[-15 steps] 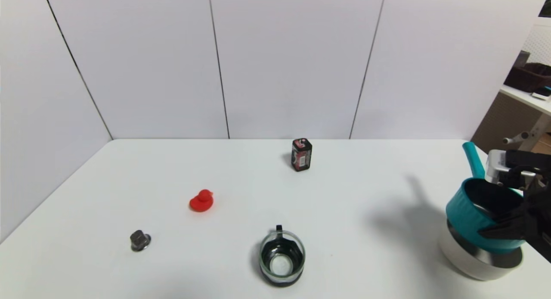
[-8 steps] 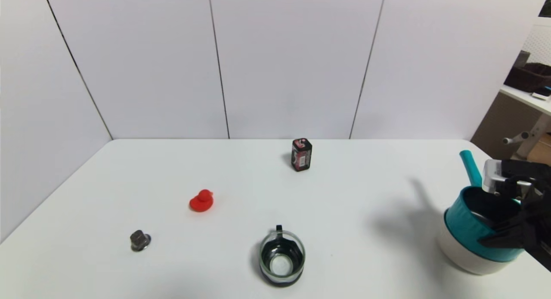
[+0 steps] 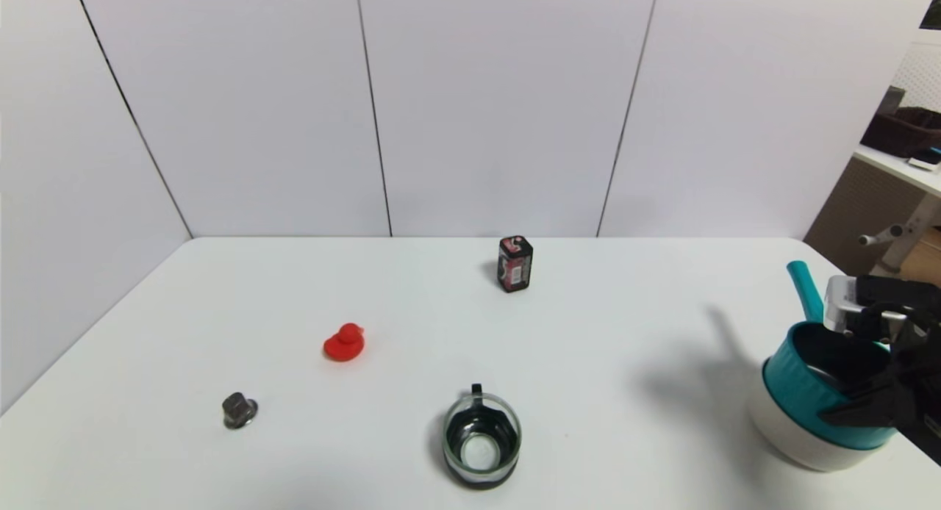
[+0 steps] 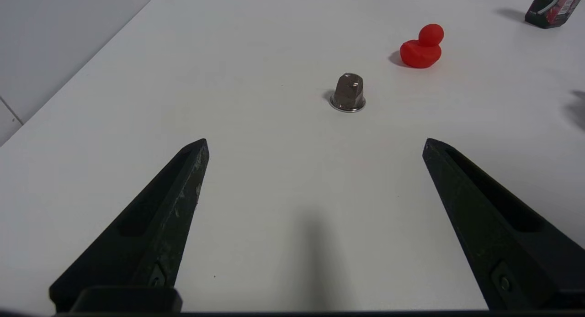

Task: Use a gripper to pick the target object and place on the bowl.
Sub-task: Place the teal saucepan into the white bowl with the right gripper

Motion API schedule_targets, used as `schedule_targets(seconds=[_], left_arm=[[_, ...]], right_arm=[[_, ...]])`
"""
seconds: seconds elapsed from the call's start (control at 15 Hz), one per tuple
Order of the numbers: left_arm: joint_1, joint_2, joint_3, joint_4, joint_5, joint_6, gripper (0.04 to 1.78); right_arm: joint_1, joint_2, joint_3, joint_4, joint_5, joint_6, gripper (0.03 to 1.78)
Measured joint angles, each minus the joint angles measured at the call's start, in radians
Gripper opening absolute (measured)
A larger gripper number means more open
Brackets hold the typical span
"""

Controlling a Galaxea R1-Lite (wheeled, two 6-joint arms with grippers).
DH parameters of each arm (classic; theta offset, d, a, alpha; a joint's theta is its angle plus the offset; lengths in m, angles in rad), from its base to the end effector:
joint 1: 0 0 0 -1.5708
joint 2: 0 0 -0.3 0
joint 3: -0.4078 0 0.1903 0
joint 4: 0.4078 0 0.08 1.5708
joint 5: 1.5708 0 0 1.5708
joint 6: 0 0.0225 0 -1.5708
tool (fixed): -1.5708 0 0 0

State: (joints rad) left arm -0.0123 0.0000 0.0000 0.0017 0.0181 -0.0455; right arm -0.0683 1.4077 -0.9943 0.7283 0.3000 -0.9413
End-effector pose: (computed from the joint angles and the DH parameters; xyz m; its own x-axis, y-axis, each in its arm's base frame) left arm -0.0228 0.0007 0.0753 1.0000 0.0058 -0.0017 -0.0059 0.9989 -0.0455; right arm 0.1838 -0.0059 0.2027 0.4167 0.2677 -0.8687 -0.7672 0.6162 -0.1781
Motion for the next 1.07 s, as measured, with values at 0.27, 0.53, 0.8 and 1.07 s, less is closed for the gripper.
schedule_targets(seconds=[0.27,0.53,0.8,1.07], left_arm=[[0.000,0.000,0.000,0.000,0.000,0.000,1.69],[0.000,0.000,0.000,0.000,0.000,0.000,1.69],[0.000,0.000,0.000,0.000,0.000,0.000,1.69],[0.000,0.000,0.000,0.000,0.000,0.000,1.69]], right_arm=[[0.000,0.004,-0.002,-0.002,0.002,-0.006,0.59],[0.001,0.005,-0.019,-0.001,0.003,-0.004,1.04],[-0.005,-0.032,-0.074,0.001,-0.001,0.003,1.31],[-0.041,-0.131,-0.140,0.001,-0.003,0.023,1.47]])
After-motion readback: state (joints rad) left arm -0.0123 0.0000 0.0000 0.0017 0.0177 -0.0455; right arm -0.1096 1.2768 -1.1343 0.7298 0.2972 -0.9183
